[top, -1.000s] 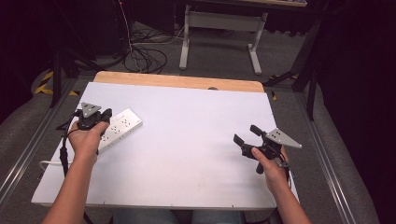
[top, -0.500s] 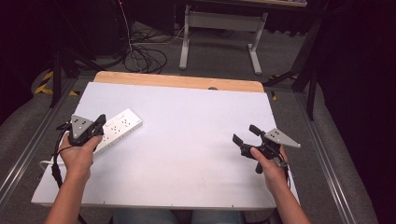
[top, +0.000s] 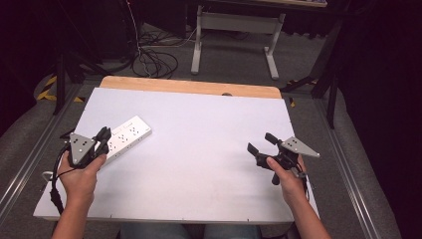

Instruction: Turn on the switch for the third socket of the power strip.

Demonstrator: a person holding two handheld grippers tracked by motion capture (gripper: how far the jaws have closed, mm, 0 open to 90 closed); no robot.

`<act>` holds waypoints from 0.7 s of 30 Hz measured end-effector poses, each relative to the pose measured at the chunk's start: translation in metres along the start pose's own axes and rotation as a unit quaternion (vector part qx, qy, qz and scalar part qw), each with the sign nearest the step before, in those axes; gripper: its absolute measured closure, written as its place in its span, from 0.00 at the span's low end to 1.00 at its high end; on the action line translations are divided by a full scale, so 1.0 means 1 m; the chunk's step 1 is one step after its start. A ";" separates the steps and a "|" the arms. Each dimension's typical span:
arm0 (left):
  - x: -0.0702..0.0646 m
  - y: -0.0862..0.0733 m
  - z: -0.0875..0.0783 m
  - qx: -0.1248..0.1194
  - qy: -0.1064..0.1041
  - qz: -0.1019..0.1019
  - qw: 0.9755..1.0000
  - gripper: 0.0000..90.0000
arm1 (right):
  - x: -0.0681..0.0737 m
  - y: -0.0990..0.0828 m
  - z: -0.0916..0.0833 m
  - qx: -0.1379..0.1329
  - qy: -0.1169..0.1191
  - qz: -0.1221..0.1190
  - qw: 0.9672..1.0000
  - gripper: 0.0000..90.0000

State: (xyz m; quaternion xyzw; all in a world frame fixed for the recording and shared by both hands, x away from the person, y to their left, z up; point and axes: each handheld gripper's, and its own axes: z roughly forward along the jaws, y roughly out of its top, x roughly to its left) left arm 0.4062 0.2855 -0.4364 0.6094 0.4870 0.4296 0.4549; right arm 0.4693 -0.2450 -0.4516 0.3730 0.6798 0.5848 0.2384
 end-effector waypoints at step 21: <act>0.009 -0.010 -0.016 -0.013 0.005 -0.032 0.999 0.78 | -0.002 0.001 0.000 -0.003 0.000 0.003 1.000 0.16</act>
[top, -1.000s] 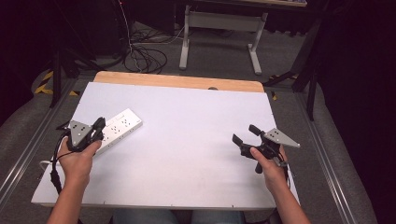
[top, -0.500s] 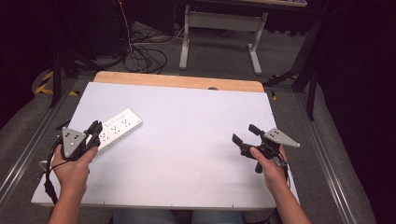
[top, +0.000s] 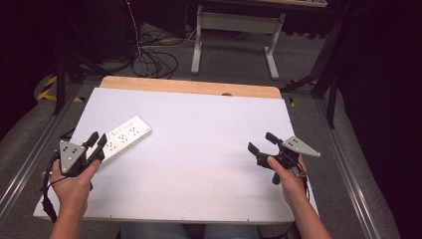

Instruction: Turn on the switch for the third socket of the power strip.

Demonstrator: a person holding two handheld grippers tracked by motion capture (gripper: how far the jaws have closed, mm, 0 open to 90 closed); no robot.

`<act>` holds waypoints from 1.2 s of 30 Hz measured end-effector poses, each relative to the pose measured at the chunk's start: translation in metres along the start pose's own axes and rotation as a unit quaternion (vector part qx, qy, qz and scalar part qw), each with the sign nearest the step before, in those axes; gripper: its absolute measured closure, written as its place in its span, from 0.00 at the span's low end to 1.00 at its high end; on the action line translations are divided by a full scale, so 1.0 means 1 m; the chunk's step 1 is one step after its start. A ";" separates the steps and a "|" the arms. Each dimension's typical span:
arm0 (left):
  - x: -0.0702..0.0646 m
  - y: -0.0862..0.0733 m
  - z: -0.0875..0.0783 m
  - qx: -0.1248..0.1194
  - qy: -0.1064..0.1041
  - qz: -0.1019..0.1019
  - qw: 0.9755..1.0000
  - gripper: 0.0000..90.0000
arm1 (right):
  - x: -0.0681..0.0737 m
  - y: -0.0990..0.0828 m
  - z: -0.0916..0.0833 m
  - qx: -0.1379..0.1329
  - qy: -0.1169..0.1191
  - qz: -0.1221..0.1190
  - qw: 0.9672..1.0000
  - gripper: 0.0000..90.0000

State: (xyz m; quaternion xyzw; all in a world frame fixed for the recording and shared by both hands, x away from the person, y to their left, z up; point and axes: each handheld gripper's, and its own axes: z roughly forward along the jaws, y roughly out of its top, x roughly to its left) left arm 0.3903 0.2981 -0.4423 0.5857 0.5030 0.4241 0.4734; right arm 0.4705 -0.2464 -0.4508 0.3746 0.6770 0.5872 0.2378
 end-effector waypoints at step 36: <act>0.018 -0.003 -0.010 -0.029 0.042 -0.022 0.998 0.37 | 0.001 -0.001 0.001 0.004 -0.001 0.002 1.000 0.16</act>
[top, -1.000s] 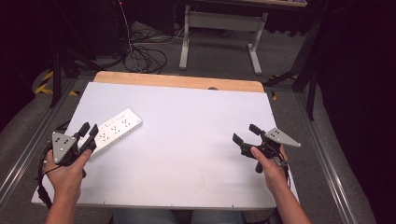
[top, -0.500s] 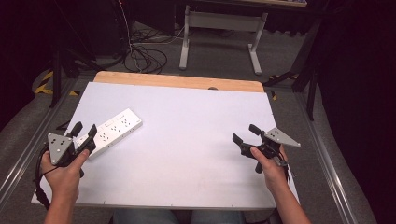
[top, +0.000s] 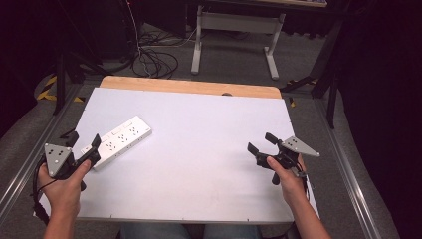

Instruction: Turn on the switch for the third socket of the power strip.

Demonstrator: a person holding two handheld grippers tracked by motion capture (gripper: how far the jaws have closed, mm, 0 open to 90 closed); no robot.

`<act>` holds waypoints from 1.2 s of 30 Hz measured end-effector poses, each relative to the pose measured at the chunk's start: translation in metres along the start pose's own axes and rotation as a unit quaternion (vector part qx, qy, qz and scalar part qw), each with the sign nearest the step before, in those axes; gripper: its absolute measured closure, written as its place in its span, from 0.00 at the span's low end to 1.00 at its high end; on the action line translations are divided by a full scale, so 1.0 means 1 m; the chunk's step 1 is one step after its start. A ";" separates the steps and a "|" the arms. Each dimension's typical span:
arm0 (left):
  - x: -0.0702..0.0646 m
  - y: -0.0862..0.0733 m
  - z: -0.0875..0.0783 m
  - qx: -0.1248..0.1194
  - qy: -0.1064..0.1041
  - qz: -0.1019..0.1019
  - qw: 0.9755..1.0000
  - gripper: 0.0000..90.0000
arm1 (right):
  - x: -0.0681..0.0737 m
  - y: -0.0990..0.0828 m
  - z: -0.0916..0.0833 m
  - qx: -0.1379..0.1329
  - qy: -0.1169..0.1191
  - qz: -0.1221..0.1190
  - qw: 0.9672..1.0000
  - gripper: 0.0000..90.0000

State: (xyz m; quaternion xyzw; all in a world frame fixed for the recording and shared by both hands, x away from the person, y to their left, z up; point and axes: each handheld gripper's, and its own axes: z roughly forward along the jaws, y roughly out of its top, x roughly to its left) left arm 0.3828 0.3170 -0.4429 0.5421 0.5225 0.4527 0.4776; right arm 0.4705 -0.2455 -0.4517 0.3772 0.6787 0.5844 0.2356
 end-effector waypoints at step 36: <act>0.004 -0.004 -0.002 -0.003 -0.003 -0.013 1.000 0.14 | -0.001 0.001 -0.001 -0.004 -0.001 -0.001 1.000 0.16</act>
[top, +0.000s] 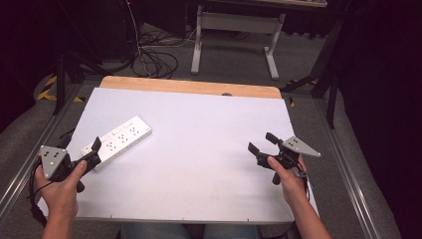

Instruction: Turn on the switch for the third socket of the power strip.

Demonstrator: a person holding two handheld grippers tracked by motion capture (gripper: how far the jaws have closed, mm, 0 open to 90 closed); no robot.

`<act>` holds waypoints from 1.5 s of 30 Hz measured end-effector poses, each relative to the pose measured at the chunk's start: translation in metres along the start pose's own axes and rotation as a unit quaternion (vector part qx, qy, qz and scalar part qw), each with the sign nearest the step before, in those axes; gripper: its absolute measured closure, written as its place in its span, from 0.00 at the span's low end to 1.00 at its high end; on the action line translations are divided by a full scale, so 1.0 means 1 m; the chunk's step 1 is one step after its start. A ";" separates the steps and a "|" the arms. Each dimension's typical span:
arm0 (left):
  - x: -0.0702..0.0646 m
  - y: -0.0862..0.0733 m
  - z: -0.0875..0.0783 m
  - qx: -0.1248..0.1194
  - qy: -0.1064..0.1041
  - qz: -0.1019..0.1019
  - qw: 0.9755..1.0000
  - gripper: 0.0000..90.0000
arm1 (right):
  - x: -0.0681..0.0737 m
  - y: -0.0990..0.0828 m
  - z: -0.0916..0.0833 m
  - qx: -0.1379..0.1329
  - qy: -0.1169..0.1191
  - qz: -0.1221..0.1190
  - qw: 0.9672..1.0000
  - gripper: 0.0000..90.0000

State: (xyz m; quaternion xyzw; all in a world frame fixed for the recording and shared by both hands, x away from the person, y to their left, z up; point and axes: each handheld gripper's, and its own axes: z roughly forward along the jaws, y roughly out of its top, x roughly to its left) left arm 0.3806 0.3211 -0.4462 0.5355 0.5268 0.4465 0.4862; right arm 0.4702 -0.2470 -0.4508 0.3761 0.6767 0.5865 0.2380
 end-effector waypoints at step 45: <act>0.001 -0.003 0.003 -0.014 0.017 -0.006 1.000 0.00 | -0.002 0.000 -0.001 -0.001 -0.002 0.003 1.000 0.16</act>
